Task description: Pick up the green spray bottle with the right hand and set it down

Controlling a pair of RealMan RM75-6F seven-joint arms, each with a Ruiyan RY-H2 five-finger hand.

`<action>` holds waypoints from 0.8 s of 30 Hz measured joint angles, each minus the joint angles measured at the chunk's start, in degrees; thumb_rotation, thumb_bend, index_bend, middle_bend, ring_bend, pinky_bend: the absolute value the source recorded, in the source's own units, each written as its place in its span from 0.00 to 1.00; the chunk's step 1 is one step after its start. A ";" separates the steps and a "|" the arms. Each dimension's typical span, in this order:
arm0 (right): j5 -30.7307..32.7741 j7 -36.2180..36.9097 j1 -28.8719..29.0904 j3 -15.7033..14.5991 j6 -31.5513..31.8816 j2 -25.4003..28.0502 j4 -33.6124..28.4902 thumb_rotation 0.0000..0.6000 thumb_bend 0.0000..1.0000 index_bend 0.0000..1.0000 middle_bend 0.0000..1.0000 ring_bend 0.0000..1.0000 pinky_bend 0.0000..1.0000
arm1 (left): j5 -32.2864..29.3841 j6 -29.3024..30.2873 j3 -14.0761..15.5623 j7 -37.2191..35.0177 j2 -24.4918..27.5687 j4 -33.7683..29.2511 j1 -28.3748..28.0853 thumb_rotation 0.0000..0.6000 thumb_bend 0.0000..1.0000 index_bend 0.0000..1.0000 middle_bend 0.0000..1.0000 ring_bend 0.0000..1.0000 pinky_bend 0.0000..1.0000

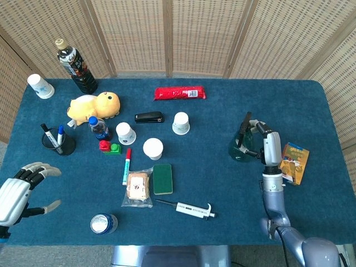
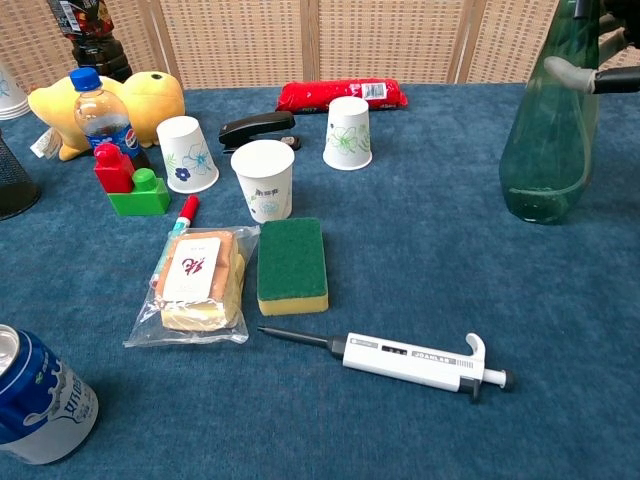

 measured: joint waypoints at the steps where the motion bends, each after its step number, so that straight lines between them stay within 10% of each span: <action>1: 0.12 0.00 -0.03 0.00 -0.18 0.10 -0.16 1.00 0.30 0.50 0.48 0.41 0.49 | -0.03 0.05 -0.01 -0.03 0.00 0.03 0.02 1.00 0.18 0.32 0.35 0.27 0.21; 24: 0.44 -0.79 -0.87 -1.02 -1.18 2.70 -3.67 1.00 0.37 0.45 0.43 0.36 0.45 | 0.30 0.67 0.16 -0.46 -0.21 0.46 0.38 1.00 0.18 0.32 0.35 0.27 0.21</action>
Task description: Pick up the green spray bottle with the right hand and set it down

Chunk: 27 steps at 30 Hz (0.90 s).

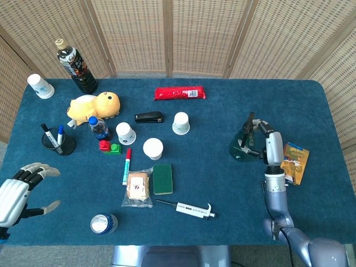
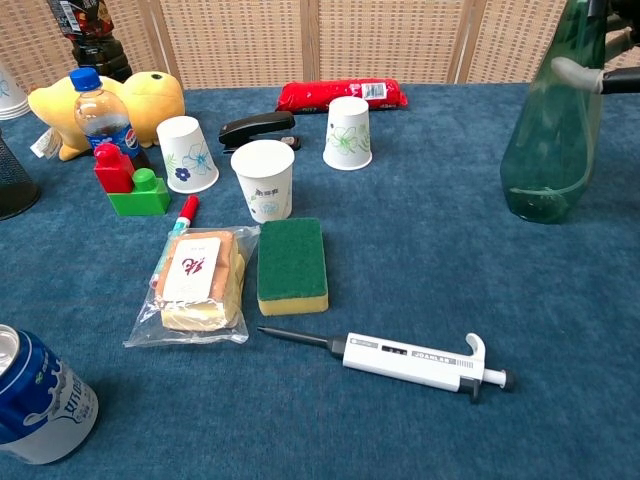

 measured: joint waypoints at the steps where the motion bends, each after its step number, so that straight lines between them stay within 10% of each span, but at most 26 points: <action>1: 0.01 -0.06 -0.05 -0.04 -0.05 0.10 -0.12 1.00 0.37 0.45 0.43 0.36 0.44 | 0.01 0.00 -0.01 0.00 -0.01 0.03 -0.01 1.00 0.18 0.32 0.35 0.27 0.21; 9: 0.14 -0.62 -0.31 -0.34 -0.87 0.81 -0.69 0.99 0.38 0.41 0.41 0.33 0.41 | 0.09 -0.08 0.04 0.01 -0.13 0.07 -0.04 1.00 0.18 0.32 0.35 0.27 0.21; 27: -0.07 -1.66 -0.42 -0.61 -1.42 2.60 -2.46 0.59 0.39 0.33 0.38 0.29 0.35 | 0.07 -0.18 -0.12 0.23 -0.28 -0.03 -0.24 1.00 0.18 0.32 0.35 0.27 0.21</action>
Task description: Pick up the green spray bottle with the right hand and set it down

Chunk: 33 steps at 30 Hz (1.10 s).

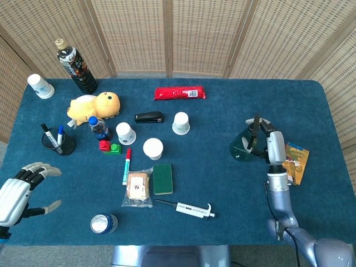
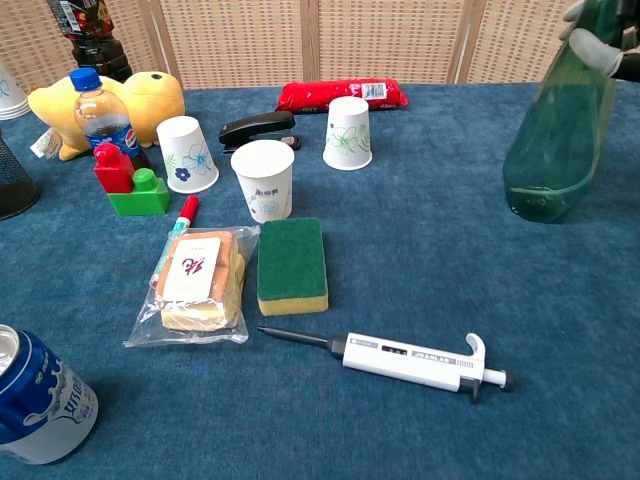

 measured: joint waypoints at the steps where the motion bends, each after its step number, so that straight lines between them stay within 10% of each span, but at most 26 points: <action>1: 0.00 -0.09 -0.01 0.01 0.06 0.03 -0.03 0.57 0.40 0.32 0.38 0.29 0.35 | 0.01 0.00 -0.01 -0.04 0.00 0.03 -0.01 1.00 0.18 0.32 0.35 0.27 0.21; 20: -0.23 -0.67 -0.11 -0.84 -2.06 1.45 -0.99 0.27 0.43 0.25 0.34 0.24 0.24 | 0.27 0.15 -0.06 -0.20 -0.09 0.10 -0.14 1.00 0.18 0.32 0.35 0.27 0.21; 33: 0.50 0.94 -0.49 -1.03 -3.82 1.07 2.20 0.25 0.44 0.24 0.34 0.23 0.22 | 0.25 0.00 -0.06 0.06 -0.01 -0.16 -0.22 1.00 0.18 0.32 0.35 0.27 0.21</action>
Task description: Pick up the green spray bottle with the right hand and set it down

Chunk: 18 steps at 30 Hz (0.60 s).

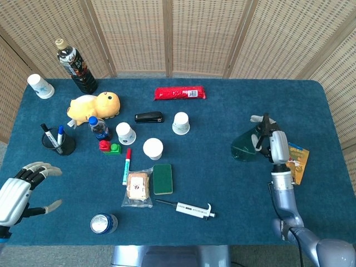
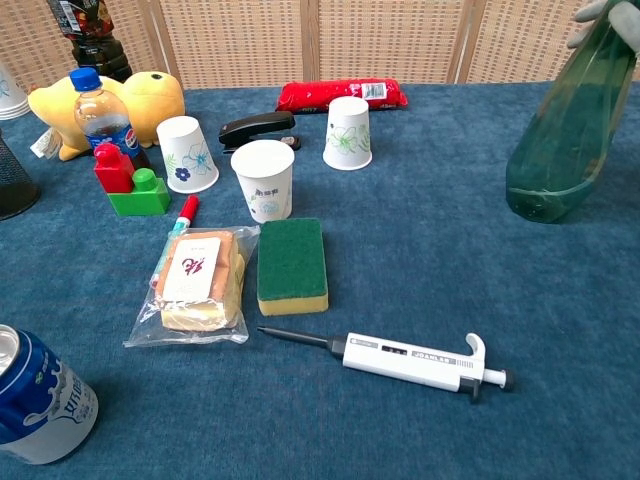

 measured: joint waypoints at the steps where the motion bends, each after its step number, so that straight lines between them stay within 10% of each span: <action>1: 0.01 0.24 -0.14 -0.05 0.02 0.02 0.24 0.25 0.44 0.24 0.34 0.23 0.22 | 0.01 -0.10 -0.01 0.10 -0.01 -0.09 -0.07 1.00 0.18 0.32 0.35 0.27 0.21; 18: 0.43 1.99 -4.01 -1.11 0.96 2.09 2.10 0.21 0.45 0.24 0.34 0.23 0.20 | 0.48 -0.73 -0.12 1.25 -0.33 -1.10 -0.66 1.00 0.18 0.32 0.35 0.27 0.21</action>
